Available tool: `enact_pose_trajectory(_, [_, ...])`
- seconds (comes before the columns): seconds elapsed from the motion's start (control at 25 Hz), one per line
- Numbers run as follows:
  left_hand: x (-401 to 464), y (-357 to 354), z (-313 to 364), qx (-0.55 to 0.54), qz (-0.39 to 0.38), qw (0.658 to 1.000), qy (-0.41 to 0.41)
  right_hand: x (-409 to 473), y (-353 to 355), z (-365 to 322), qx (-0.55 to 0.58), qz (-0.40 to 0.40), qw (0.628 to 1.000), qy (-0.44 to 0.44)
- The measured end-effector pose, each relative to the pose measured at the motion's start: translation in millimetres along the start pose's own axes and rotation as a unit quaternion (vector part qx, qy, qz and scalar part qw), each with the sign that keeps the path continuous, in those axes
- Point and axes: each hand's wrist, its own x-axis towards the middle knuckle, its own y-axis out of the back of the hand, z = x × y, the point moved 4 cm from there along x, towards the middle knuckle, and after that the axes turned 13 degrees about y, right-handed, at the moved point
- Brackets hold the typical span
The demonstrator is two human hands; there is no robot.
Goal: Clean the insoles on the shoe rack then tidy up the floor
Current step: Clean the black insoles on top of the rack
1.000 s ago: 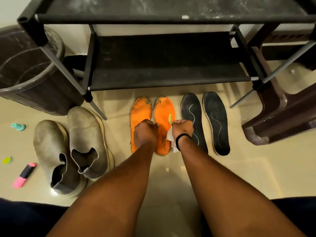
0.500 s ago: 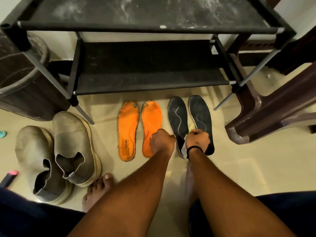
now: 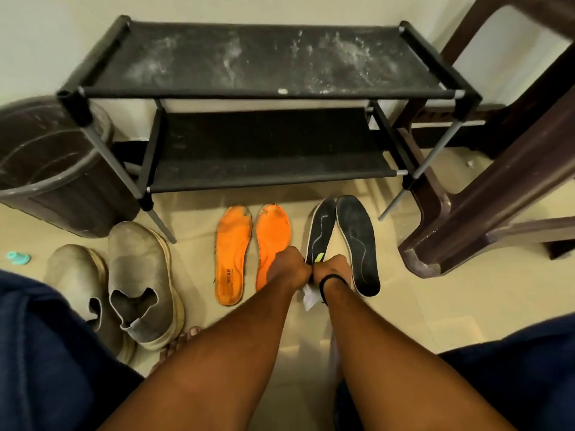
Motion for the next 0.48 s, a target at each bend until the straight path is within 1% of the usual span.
enact_pose_trajectory(0.08, [-15.7, 34.6, 6.2, 0.043, 0.030, 0.998, -0.019, -9.9, 5.8, -22.5, 0.006, 0.001, 0.999, 0.053])
enact_pose_trajectory(0.2, [-42.3, 89.9, 22.9, 0.066, 0.098, 0.991, -0.059, -25.1, 26.0, -74.3, 0.002, -0.006, 0.986, 0.164])
enact_pose_trajectory(0.36, [-84.9, 165.4, 53.8, 0.048, 0.188, 0.976, -0.096, -48.3, 61.3, -137.9, 0.026, -0.044, 0.954, 0.295])
enact_pose_trajectory(0.48, [-121.8, 225.7, 87.1, 0.021, 0.246, 0.956, -0.158, -64.9, 102.8, -188.9, -0.012, -0.043, 0.923, 0.383])
